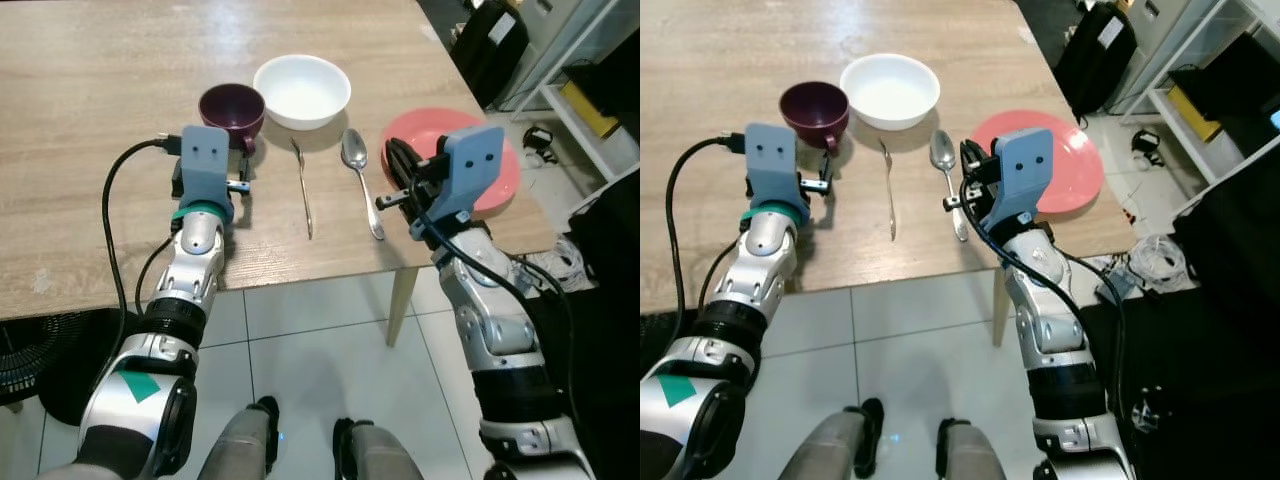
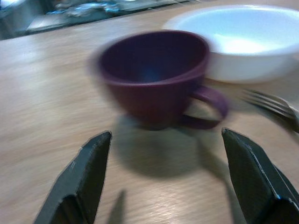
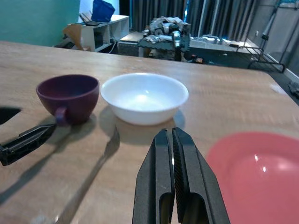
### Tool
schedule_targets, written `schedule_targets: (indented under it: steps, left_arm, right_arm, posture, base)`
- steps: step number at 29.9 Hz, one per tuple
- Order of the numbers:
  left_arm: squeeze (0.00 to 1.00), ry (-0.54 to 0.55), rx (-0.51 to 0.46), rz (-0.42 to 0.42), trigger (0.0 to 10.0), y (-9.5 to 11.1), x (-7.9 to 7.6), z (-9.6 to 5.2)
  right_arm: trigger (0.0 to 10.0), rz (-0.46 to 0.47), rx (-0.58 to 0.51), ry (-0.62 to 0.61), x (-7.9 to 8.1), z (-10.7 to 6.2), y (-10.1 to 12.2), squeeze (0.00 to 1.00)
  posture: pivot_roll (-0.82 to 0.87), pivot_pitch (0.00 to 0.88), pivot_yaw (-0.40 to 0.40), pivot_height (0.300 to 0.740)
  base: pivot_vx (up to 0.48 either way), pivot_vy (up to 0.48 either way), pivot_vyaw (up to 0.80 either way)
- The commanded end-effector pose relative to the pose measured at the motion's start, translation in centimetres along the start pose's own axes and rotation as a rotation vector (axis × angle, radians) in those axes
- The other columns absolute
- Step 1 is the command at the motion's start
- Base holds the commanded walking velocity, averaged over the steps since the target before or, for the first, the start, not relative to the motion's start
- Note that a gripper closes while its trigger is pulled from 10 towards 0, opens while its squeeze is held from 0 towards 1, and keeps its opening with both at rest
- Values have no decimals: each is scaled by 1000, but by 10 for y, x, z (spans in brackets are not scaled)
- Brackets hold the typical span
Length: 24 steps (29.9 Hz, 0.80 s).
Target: Setting the table
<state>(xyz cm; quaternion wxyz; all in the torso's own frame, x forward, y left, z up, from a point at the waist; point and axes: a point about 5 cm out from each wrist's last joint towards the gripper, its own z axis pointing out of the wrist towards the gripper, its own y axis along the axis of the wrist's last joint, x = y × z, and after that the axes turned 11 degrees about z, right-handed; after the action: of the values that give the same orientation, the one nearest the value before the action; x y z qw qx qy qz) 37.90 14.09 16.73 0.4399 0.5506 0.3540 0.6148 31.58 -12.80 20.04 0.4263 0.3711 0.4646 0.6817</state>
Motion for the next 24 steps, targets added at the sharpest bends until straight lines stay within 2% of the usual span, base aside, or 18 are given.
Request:
schedule_targets:
  steps: [1, 3, 4, 5, 6, 7, 9, 20, 21, 24]
  left_arm:
    - [0, -42, 4, 9, 10000, -2, -7, -3]
    - [0, -77, -27, 27, 10000, 1, -7, -8]
    - [0, -95, -57, 36, 10000, 4, -4, -17]
    - [0, -95, -57, 36, 10000, 4, -4, -17]
    - [0, -107, -80, 43, 10000, 8, -2, -26]
    - [0, -107, -80, 43, 10000, 8, -2, -26]
    - [0, -118, -100, 41, 10000, 12, 1, -41]
    - [0, -73, -98, 41, 10000, 13, 7, -43]
    - [0, -90, -95, 99, 10000, 10, 20, -43]
    - [0, -102, -88, 127, 10000, 8, 27, -42]
  right_arm:
    - [10000, -1, 8, -26, -5, -3, -1, 0]
    - [10000, -2, 9, -38, -6, -8, -1, 0]
    - [10000, -4, 12, -46, -7, -12, -2, 0]
    - [10000, -4, 12, -46, -7, -12, -2, 0]
    - [10000, -5, 17, -52, -8, -15, -3, 0]
    - [10000, -5, 17, -52, -8, -15, -3, 0]
    - [10000, 0, 33, -55, -8, -19, -6, 0]
    - [10000, 5, 52, -24, -3, -19, -8, 0]
    - [10000, 5, 60, -15, -1, -21, -8, 0]
    - [10000, 6, 64, -13, 0, -22, -9, 0]
  posture:
    - [9, 142, 47, 740]
    - [9, 143, 53, 740]
    - [13, 151, 64, 740]
    - [13, 151, 64, 740]
    - [21, 155, 63, 740]
    - [21, 155, 63, 740]
    - [32, 159, 57, 740]
    - [26, 164, 40, 740]
    - [26, 166, 40, 740]
    - [28, 168, 42, 740]
  base:
    - [0, 0, 0]
    - [0, 0, 0]
    - [0, 0, 0]
    - [0, 0, 0]
    - [0, 0, 0]
    - [0, 0, 0]
    - [0, 0, 0]
    - [0, 0, 0]
    - [0, 0, 0]
    - [0, 0, 0]
